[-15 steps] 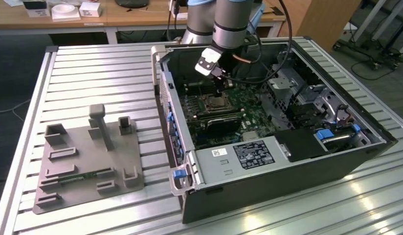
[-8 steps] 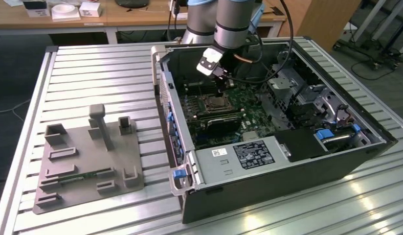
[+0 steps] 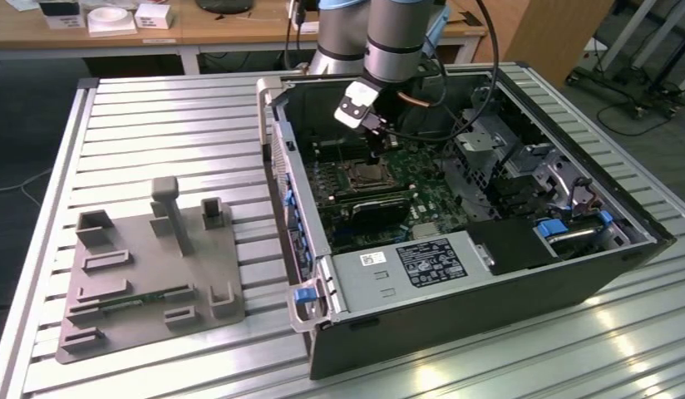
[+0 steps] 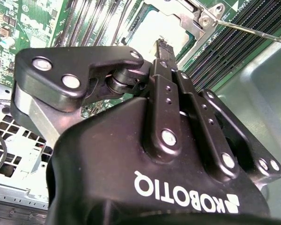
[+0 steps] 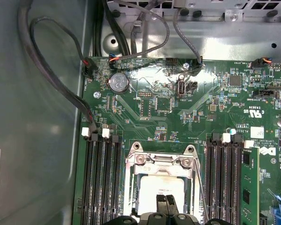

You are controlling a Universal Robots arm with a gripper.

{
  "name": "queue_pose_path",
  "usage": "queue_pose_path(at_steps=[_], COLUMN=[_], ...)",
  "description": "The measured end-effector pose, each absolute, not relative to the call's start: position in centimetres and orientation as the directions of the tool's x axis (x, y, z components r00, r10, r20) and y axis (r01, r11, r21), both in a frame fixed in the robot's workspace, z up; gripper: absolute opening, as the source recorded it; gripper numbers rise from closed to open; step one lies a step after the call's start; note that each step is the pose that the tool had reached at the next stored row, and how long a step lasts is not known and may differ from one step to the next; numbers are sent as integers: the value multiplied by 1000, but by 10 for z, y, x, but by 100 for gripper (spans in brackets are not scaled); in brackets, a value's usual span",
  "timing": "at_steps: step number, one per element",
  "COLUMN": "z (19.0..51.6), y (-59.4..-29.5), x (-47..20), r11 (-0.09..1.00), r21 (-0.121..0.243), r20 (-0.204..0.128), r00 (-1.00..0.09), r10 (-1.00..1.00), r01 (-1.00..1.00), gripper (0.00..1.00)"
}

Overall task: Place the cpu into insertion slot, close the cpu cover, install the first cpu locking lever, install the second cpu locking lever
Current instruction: 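Install the first cpu locking lever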

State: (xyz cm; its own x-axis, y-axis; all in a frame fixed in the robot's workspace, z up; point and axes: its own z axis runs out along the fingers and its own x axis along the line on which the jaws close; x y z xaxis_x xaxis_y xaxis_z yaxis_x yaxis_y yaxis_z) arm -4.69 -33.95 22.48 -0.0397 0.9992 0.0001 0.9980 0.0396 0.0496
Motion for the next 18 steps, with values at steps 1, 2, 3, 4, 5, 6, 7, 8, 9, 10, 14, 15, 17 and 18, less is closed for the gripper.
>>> queue_pose_path(at_steps=[1, 2, 3, 4, 5, 6, 7, 8, 9, 10, 14, 15, 17, 18], z=[225, 225, 225, 225, 225, 225, 225, 225, 226, 228, 241, 244, 249, 251], y=[-340, -339, -339, -339, -339, -339, -339, -340, -340, -340, -340, -340, -339, -340], x=[-47, -47, -47, -47, -47, -47, -47, -47, -47, -47, -47, -47, -47, -47], r11=[41, 45, 57, 73, 91, 104, 109, 110, 110, 110, 110, 110, 110, 110], r21=[50, 50, 49, 49, 49, 49, 49, 49, 49, 49, 49, 49, 49, 49], r20=[0, 0, 0, 0, 0, 0, 0, 0, 0, 0, 0, 0, 0, 0], r00=[-41, -45, -57, -73, -91, -105, -109, -110, -110, -110, -110, -110, -110, -111], r10=[999, 999, 998, 997, 996, 995, 994, 994, 994, 994, 994, 994, 994, 994], r01=[998, 998, 997, 996, 995, 993, 993, 993, 993, 993, 993, 993, 993, 993], gripper=[10, 10, 10, 10, 10, 10, 10, 10, 10, 10, 10, 10, 10, 10])
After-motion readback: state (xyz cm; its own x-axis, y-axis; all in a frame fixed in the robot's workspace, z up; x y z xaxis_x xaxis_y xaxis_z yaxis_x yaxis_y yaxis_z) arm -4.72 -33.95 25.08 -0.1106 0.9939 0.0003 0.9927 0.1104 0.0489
